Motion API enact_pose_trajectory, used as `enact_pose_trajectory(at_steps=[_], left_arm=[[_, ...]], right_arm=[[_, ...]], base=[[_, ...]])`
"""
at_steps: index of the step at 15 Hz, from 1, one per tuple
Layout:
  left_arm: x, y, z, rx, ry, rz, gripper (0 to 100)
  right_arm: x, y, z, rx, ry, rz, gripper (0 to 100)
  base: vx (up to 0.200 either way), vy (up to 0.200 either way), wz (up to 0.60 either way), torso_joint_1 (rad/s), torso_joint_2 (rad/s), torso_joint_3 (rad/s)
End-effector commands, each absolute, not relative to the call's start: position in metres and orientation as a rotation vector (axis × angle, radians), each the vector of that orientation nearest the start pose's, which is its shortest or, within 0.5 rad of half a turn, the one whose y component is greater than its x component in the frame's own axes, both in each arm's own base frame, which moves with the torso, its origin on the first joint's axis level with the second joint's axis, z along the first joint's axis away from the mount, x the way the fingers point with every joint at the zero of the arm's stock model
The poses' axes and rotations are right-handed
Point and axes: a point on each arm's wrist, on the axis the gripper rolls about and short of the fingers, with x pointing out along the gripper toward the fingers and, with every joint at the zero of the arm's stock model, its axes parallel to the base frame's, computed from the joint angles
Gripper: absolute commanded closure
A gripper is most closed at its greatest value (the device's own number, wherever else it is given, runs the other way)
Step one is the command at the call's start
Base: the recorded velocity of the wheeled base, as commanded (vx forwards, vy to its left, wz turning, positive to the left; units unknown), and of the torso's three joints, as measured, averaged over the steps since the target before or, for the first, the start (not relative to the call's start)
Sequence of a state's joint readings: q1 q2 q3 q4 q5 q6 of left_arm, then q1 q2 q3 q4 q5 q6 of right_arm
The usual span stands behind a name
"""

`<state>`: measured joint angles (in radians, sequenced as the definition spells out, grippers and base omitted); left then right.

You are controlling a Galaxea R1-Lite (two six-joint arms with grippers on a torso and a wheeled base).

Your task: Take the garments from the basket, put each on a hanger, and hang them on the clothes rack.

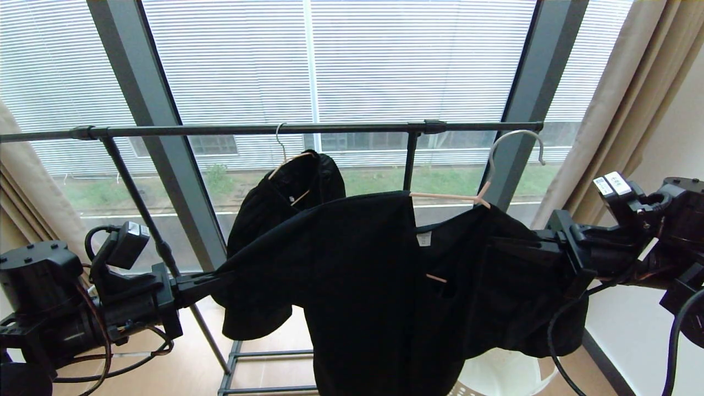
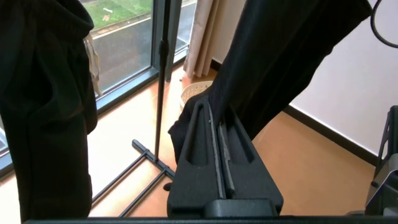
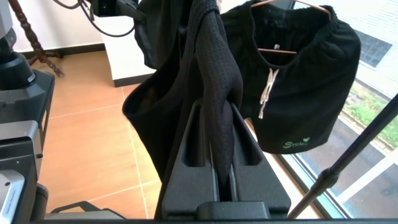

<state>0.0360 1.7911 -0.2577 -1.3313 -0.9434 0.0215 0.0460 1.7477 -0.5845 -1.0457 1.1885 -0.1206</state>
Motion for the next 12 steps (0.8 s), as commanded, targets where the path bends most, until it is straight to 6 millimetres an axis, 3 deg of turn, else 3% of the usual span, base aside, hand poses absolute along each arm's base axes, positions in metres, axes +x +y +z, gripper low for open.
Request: enact_pose_trajectory(at_steps=[1, 12], left_arm=[[0.2391, -0.0098, 0.102, -0.079, 0.175, -0.907, 100], [0.2401, -0.0098, 0.1026, -0.073, 0.159, -0.908, 100]], right_arm=[[0.2778, 0.0337, 0.1539, -0.036, 0.032, 1.237, 100], [0.278, 0.0309, 0.1546, -0.036, 0.028, 1.252, 100]], base=[[0.0, 0.0, 0.0, 0.0, 0.0, 0.0], [0.0, 0.0, 0.0, 0.0, 0.0, 0.0]])
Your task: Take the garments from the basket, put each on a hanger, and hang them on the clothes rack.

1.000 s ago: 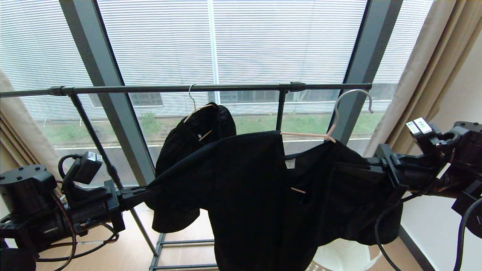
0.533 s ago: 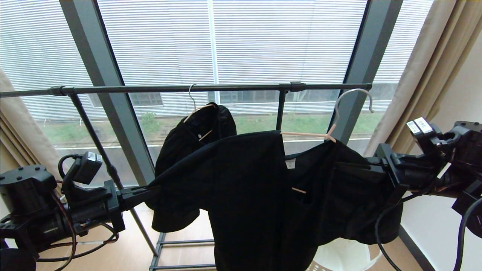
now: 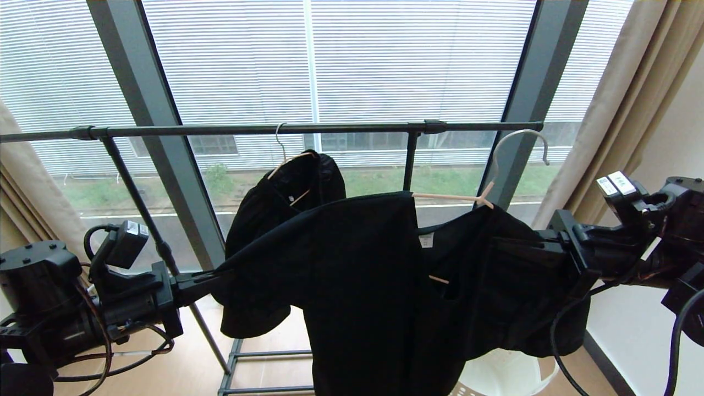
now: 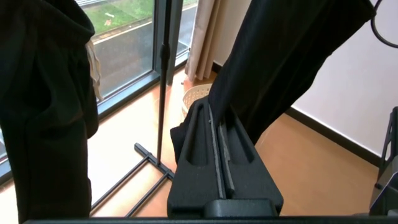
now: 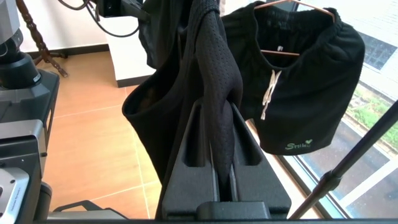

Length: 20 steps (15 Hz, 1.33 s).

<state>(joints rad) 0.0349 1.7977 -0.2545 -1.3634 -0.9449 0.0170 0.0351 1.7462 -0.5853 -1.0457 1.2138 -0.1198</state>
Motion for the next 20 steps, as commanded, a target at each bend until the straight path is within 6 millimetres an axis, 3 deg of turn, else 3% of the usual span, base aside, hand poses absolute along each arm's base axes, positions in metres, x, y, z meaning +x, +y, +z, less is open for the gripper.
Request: enact_pose_trajectory(at_steps=[1, 5, 6, 14, 17, 20], left_arm=[[0.24, -0.009, 0.103, -0.073, 0.158, -0.907, 100], [0.239, -0.009, 0.101, -0.062, 0.139, -0.909, 100], [0.24, -0.009, 0.099, -0.058, 0.13, -0.909, 0], [0.235, -0.012, 0.103, -0.068, 0.082, -0.914, 0], [0.213, -0.029, 0.134, -0.097, 0.063, -0.991, 0], [0.194, -0.032, 0.173, -0.133, 0.192, -1.002, 0]], right_arm=[[0.278, 0.031, 0.155, -0.037, 0.026, 1.252, 100], [0.278, 0.03, 0.155, -0.036, 0.026, 1.249, 100], [0.278, 0.03, 0.155, -0.037, 0.025, 1.249, 100], [0.283, 0.033, 0.145, -0.022, 0.054, 1.255, 100], [0.284, 0.043, 0.138, -0.007, 0.079, 1.289, 100], [0.285, 0.059, 0.124, 0.019, 0.128, 1.344, 100]], base=[[0.0, 0.0, 0.0, 0.0, 0.0, 0.0], [0.0, 0.0, 0.0, 0.0, 0.0, 0.0], [0.0, 0.0, 0.0, 0.0, 0.0, 0.0], [0.0, 0.0, 0.0, 0.0, 0.0, 0.0], [0.0, 0.0, 0.0, 0.0, 0.0, 0.0], [0.0, 0.0, 0.0, 0.0, 0.0, 0.0]])
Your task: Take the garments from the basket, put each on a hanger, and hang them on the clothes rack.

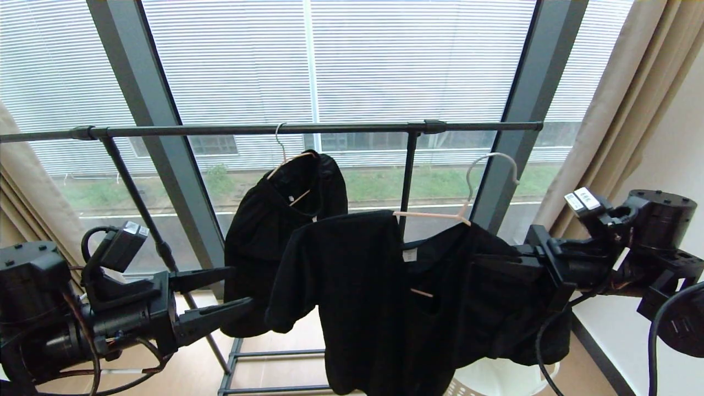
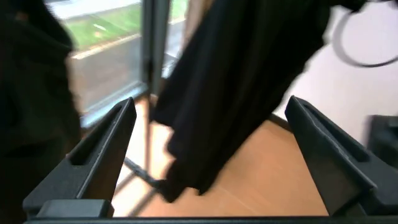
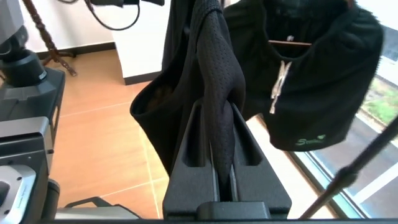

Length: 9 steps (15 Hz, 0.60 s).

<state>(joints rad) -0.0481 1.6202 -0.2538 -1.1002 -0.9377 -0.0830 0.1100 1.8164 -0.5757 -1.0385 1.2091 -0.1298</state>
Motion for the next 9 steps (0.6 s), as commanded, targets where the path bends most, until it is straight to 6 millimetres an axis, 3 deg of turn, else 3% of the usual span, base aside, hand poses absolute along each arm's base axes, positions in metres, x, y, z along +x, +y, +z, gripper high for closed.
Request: enact_pose_trajectory(at_steps=[1, 3, 5, 6, 8, 9], left_arm=[[0.189, -0.032, 0.18, -0.12, 0.23, -0.992, 0], [0.185, -0.038, 0.185, -0.045, 0.258, -0.94, 0], [0.172, -0.065, 0.192, 0.093, 0.227, -0.807, 0], [0.165, -0.069, 0.198, 0.102, 0.189, -0.846, 0], [0.169, -0.077, 0.212, 0.112, 0.134, -0.927, 0], [0.175, -0.088, 0.209, 0.127, 0.147, -1.012, 0]], right_arm=[[0.286, 0.064, 0.119, 0.027, 0.143, 1.36, 100], [0.286, 0.074, 0.112, 0.037, 0.168, 1.392, 100], [0.285, 0.084, 0.109, 0.019, 0.162, 1.427, 100], [0.285, 0.085, 0.107, 0.008, 0.154, 1.433, 100], [0.284, 0.085, 0.103, 0.002, 0.159, 1.436, 100], [0.283, 0.086, 0.102, -0.004, 0.157, 1.441, 100]], base=[[0.0, 0.0, 0.0, 0.0, 0.0, 0.0], [0.0, 0.0, 0.0, 0.0, 0.0, 0.0], [0.0, 0.0, 0.0, 0.0, 0.0, 0.0], [0.0, 0.0, 0.0, 0.0, 0.0, 0.0], [0.0, 0.0, 0.0, 0.0, 0.0, 0.0], [0.0, 0.0, 0.0, 0.0, 0.0, 0.0]])
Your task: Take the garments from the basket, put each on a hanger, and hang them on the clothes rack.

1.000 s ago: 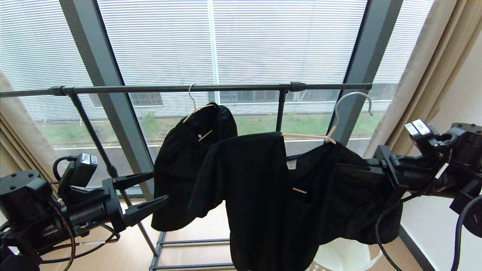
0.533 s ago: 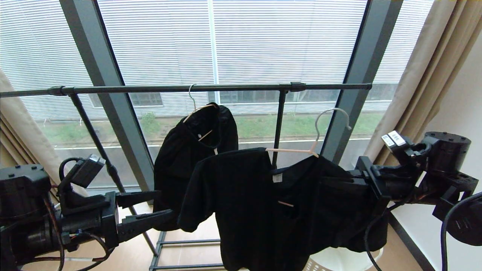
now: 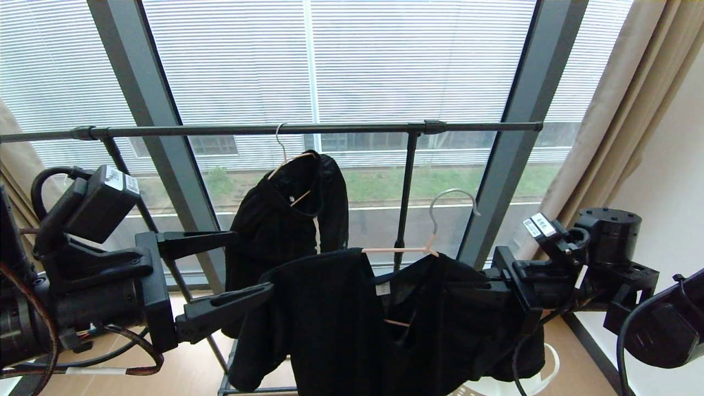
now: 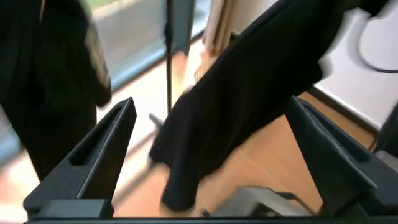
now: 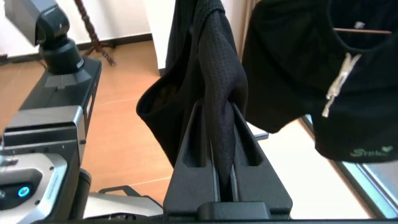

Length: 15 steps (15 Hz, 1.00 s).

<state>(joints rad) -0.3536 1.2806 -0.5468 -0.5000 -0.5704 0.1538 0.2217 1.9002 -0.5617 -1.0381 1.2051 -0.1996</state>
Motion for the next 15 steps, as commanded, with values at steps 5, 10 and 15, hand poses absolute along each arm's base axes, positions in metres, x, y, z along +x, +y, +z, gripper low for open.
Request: enact_pose_trajectory(at_steps=[5, 10, 15], left_arm=[[0.215, -0.113, 0.175, 0.265, 0.168, -1.252, 0], [0.238, -0.129, 0.179, 0.283, 0.184, -1.281, 0], [0.246, -0.135, 0.202, 0.301, 0.303, -1.312, 0]], right_arm=[[0.282, 0.091, 0.094, -0.054, 0.128, 1.463, 100], [0.283, 0.091, 0.098, -0.066, 0.109, 1.463, 100], [0.28, 0.093, 0.103, -0.076, 0.092, 1.471, 100]], base=[[0.0, 0.0, 0.0, 0.0, 0.0, 0.0], [0.0, 0.0, 0.0, 0.0, 0.0, 0.0], [0.0, 0.0, 0.0, 0.0, 0.0, 0.0]])
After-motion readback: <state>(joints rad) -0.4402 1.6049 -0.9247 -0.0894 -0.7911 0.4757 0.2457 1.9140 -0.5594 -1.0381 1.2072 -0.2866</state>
